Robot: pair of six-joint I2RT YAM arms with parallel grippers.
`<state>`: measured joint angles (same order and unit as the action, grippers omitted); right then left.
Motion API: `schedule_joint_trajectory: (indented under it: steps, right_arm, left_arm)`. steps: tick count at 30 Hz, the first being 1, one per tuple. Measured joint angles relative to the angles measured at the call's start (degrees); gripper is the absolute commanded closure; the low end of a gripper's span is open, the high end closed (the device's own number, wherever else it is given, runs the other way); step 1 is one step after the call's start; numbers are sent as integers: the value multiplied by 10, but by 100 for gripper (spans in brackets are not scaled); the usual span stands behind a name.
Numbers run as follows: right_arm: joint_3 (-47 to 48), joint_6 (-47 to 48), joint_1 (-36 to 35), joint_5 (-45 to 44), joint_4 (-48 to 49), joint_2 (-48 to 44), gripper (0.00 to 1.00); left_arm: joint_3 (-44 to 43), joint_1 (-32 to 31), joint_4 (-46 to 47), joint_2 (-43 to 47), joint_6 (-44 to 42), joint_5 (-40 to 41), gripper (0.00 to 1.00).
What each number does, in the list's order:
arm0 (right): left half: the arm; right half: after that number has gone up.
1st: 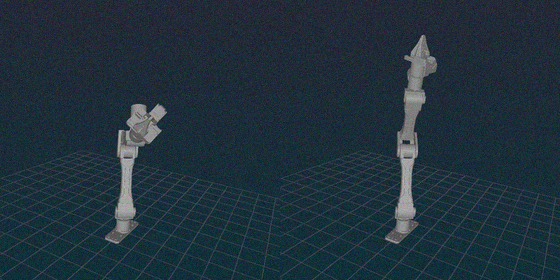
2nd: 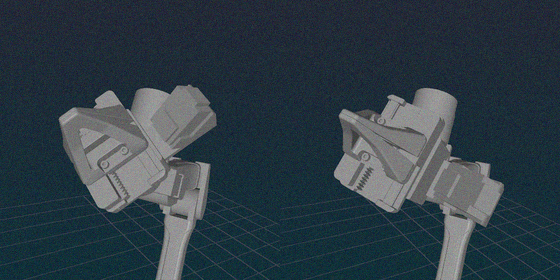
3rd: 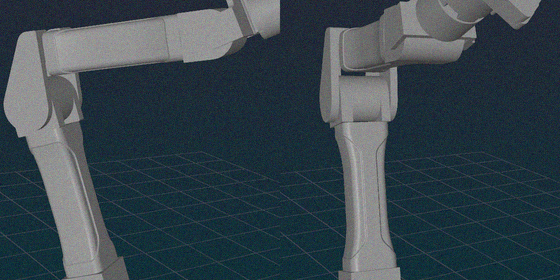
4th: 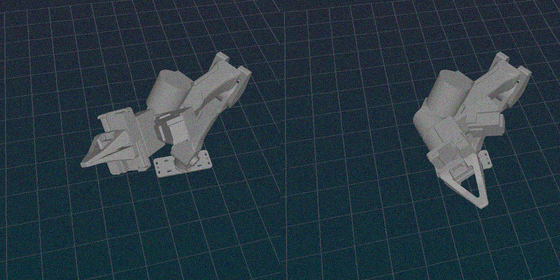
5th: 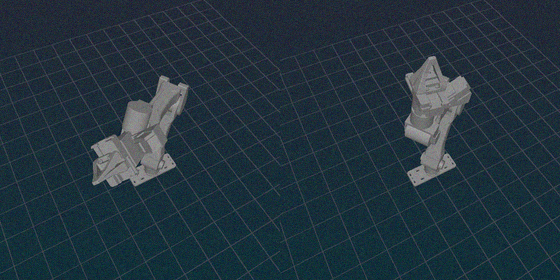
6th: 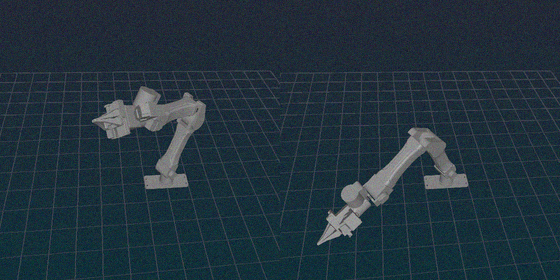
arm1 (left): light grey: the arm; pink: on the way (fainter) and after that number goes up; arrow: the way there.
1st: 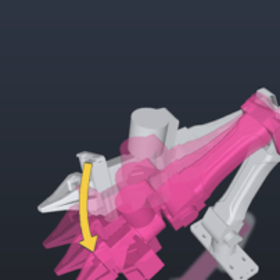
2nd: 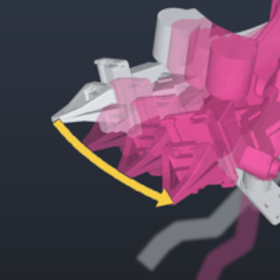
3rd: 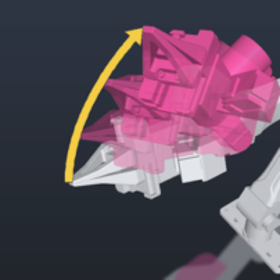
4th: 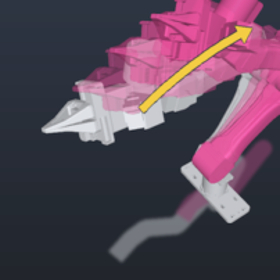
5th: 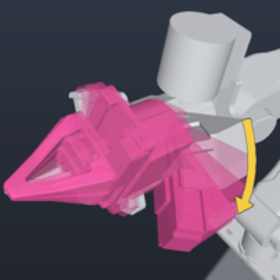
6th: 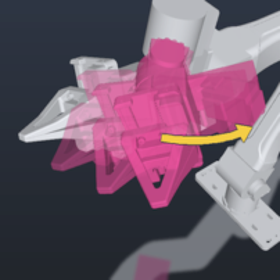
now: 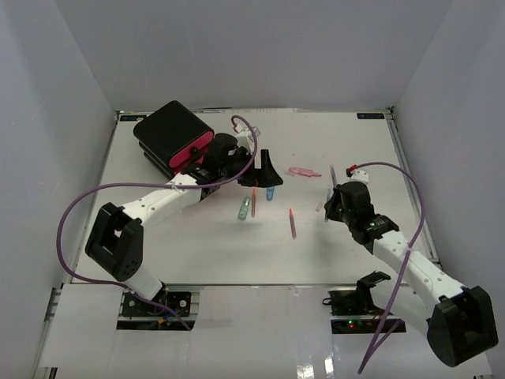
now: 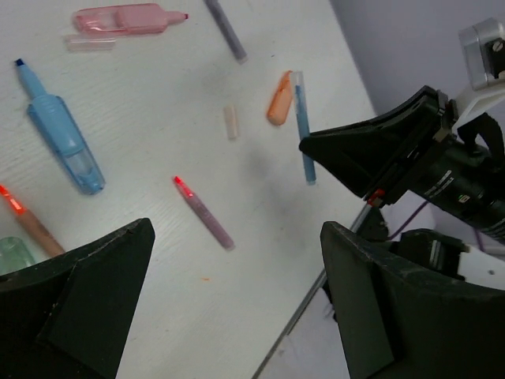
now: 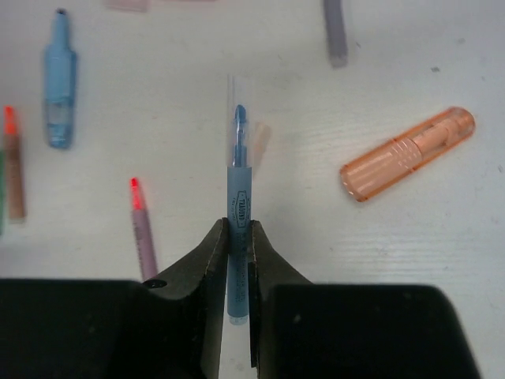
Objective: Sort the stationery into containers
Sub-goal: Pick up the pen from the center of the board.
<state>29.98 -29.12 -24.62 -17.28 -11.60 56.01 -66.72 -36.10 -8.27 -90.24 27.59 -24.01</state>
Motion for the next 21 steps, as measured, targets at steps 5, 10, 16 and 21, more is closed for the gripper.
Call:
schedule_joint_trajectory:
  steps: [5, 10, 16, 21]
  right_arm:
    - [0, 45, -6, 93, 54, -68, 92]
    - [-2, 73, -8, 183, 122, -101, 91]
    - [-4, 88, -10, 242, 181, -114, 90]
    - [-13, 89, -10, 266, 205, -118, 89]
  left_arm:
    - [-1, -19, 63, 0, 97, -19, 2]
    - [-35, -66, 104, -14, 150, 7, 3]
    - [-63, -108, 132, -48, 184, 65, 9]
    - [-64, -124, 130, -78, 204, 110, 26]
